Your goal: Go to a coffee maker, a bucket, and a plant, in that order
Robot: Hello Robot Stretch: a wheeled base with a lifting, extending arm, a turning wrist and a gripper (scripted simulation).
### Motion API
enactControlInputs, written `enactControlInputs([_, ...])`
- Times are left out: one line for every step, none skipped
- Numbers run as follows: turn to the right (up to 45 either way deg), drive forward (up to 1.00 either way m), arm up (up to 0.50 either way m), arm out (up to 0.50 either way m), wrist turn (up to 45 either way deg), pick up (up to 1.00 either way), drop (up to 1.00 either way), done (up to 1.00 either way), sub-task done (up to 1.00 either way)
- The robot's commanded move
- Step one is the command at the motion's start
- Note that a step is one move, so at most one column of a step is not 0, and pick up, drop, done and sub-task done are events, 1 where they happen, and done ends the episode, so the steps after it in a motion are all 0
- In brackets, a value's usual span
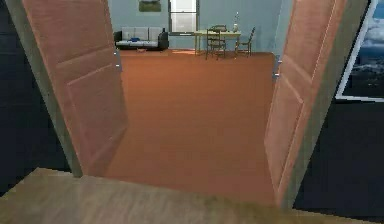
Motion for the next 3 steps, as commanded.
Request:
enactControlInputs([0.0,0.75,0.00,0.00,0.0,0.00,0.00,0.00,0.00])
enactControlInputs([0.0,1.00,0.00,0.00,0.0,0.00,0.00,0.00,0.00])
enactControlInputs([3.0,0.00,0.00,0.00,0.0,0.00,0.00,0.00,0.00])
